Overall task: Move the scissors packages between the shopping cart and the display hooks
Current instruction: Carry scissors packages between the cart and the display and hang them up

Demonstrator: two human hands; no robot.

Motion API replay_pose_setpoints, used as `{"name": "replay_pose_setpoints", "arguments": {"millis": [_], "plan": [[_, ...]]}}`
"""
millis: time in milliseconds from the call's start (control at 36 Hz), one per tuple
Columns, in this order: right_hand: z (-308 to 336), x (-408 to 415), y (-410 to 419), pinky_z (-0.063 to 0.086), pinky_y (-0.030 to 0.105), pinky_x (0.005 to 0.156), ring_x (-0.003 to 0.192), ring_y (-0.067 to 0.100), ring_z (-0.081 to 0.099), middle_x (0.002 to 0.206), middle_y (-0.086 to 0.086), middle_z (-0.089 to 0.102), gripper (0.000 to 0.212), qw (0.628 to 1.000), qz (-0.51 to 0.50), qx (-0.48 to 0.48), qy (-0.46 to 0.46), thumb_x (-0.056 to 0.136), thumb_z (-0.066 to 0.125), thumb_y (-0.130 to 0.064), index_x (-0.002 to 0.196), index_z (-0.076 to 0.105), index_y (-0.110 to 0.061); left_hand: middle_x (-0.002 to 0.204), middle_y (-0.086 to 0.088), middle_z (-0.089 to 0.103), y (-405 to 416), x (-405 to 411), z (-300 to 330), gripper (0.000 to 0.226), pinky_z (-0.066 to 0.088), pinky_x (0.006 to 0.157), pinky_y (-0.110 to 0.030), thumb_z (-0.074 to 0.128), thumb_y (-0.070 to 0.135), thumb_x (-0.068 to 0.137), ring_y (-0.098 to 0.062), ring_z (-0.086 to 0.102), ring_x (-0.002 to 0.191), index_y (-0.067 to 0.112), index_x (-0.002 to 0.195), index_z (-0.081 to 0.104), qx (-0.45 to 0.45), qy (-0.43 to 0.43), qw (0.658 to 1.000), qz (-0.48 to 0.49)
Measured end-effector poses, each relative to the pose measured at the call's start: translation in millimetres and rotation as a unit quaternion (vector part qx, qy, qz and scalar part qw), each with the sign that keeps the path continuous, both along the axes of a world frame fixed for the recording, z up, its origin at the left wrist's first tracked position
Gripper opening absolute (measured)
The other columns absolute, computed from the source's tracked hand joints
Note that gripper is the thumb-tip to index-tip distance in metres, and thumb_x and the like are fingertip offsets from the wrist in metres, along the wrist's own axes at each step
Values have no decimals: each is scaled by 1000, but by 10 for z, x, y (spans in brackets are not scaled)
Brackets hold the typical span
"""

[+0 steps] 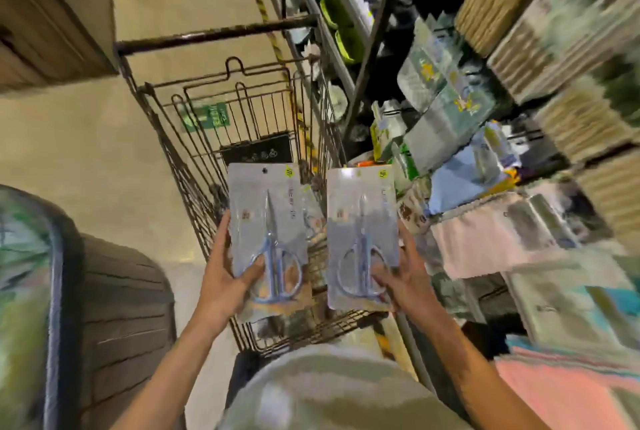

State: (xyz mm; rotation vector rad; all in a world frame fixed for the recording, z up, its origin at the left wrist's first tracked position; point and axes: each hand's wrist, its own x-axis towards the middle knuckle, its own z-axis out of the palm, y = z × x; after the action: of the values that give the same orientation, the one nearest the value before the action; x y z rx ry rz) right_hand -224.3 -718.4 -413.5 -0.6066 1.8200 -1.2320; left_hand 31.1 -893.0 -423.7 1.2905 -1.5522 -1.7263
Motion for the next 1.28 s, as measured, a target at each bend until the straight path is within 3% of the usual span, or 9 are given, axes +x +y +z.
{"name": "replay_pose_setpoints", "arguments": {"millis": [111, 194, 278, 389, 639, 750, 917, 1028, 1278], "plan": [[251, 107, 460, 55, 54, 96, 122, 14, 64, 142, -10, 57, 95, 997, -32, -62, 35, 85, 76, -1, 159, 21, -26, 152, 5, 52, 435, 11, 227, 96, 48, 106, -59, 78, 13, 84, -21, 58, 132, 61, 149, 26, -22, 22, 1000, -6], [386, 204, 922, 51, 61, 93, 108, 24, 69, 128, -18, 65, 91, 994, -44, -94, 27, 87, 66, 15, 157, 25, -27, 154, 8, 49, 784, 46, 385, 98, 47, 107, -59, 81, 18, 80, -21, 56, 134, 62, 149, 27, -42, 31, 998, -17], [429, 299, 1456, 58, 42, 88, 110, 1, 67, 126, -30, 64, 86, 987, -93, -129, 16, 86, 62, 19, 150, 30, -28, 156, 6, 46, 1123, 54, 520, 99, 45, 108, -61, 83, 20, 79, -23, 53, 136, 63, 148, 27, -65, 26, 996, -54], [473, 495, 2154, 55, 26, 95, 128, 5, 57, 141, -25, 56, 90, 973, -172, -151, 15, 83, 72, 8, 155, 28, -22, 161, 4, 39, 1554, 47, 735, 99, 43, 109, -62, 86, 30, 81, -26, 49, 140, 62, 150, 23, -92, 28, 987, -126], [740, 1047, 3361, 54, 43, 101, 127, 19, 61, 137, -13, 62, 77, 913, -361, -188, 18, 90, 66, 7, 146, 41, -38, 148, 18, 45, 2328, -265, 1101, 98, 58, 81, -15, 77, 9, 83, 1, 60, 115, 51, 154, 23, -134, 71, 954, -257], [907, 1367, 3706, 46, 58, 108, 134, 24, 55, 148, -11, 54, 76, 886, -412, -206, 43, 93, 64, 3, 149, 38, -40, 134, 38, 46, 2589, -351, 1276, 96, 55, 91, -20, 75, 6, 86, 10, 60, 109, 61, 147, 24, -139, 87, 933, -321], [1090, 1901, 4024, 51, 51, 104, 125, 21, 63, 138, -8, 63, 78, 831, -513, -195, 91, 92, 65, 3, 153, 33, -34, 150, 9, 53, 2813, -443, 1331, 95, 50, 107, -48, 76, 4, 84, -18, 59, 130, 58, 149, 31, -117, 132, 894, -411], [1160, 2273, 4171, 53, 47, 102, 126, 19, 62, 139, -7, 63, 78, 810, -548, -173, 117, 91, 65, 4, 151, 34, -35, 150, 20, 49, 3048, -393, 1410, 93, 49, 105, -24, 75, 3, 84, -4, 55, 132, 52, 151, 32, -104, 156, 867, -462], [1447, 3006, 4701, 57, 29, 95, 125, 5, 61, 137, -25, 59, 74, 757, -609, -155, 177, 92, 67, -2, 145, 36, -44, 143, 29, 54, 3686, -288, 1533, 94, 51, 106, -42, 76, 16, 77, -1, 59, 126, 48, 153, 31, -43, 188, 814, -548]]}}
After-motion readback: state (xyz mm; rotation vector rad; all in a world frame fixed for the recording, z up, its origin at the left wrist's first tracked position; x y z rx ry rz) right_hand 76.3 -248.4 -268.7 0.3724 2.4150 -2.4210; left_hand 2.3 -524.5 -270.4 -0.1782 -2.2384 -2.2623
